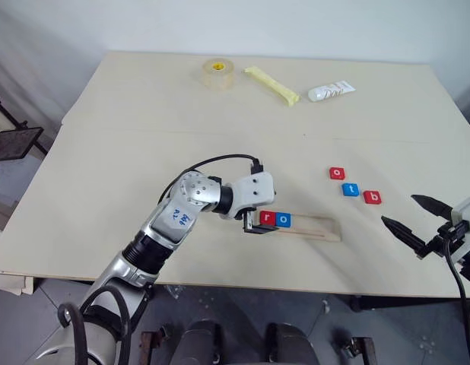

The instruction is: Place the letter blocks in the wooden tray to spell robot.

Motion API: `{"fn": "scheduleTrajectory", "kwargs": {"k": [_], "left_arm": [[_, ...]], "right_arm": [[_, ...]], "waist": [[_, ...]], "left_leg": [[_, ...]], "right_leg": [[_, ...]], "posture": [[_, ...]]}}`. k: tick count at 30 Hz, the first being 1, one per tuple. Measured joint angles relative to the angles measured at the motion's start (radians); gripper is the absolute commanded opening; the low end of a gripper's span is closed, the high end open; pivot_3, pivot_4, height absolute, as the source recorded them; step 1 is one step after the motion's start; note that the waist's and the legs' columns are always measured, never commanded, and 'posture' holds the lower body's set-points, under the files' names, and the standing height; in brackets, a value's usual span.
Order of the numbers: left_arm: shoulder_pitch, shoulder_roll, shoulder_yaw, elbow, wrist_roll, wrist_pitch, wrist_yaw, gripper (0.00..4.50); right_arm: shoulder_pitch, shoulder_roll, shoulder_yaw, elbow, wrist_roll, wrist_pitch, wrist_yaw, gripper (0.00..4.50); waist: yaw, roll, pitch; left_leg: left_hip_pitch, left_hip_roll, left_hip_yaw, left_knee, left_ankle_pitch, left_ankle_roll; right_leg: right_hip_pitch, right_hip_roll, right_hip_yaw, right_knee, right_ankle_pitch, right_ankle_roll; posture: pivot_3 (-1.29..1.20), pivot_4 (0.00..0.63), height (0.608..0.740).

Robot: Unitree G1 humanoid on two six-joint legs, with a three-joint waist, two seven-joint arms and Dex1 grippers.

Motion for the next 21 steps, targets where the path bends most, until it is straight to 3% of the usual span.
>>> {"fn": "scheduleTrajectory", "kwargs": {"k": [8, 16, 21], "left_arm": [[0.216, 0.029, 0.129, -0.051, -0.128, -0.183, -0.039, 4.47], [0.311, 0.045, 0.201, -0.029, -0.185, -0.388, -0.076, 4.47], [0.407, 0.099, 0.256, 0.017, -0.208, -0.487, -0.104, 4.47]], "right_arm": [[-0.069, -0.015, 0.056, 0.041, -0.029, 0.127, -0.048, 4.50], [-0.067, -0.031, 0.071, 0.021, -0.032, 0.262, -0.097, 4.50], [0.018, 0.004, -0.010, -0.115, 0.000, 0.314, -0.180, 4.50]], "waist": [[-0.002, 0.001, 0.000], [0.000, 0.001, -0.001], [-0.003, 0.002, -0.001]], "left_leg": [[0.001, 0.000, 0.000, 0.001, 0.000, 0.000], [0.001, -0.001, 0.000, 0.001, 0.000, 0.000], [0.001, 0.000, 0.000, 0.000, 0.000, 0.000]], "right_leg": [[0.000, 0.000, 0.000, 0.001, 0.000, 0.000], [0.000, -0.001, -0.001, 0.002, 0.000, 0.000], [-0.001, -0.001, -0.001, 0.004, 0.000, 0.000]], "posture": [[0.00, 0.150, 0.740], [0.00, 0.150, 0.740], [0.00, 0.150, 0.740]]}}
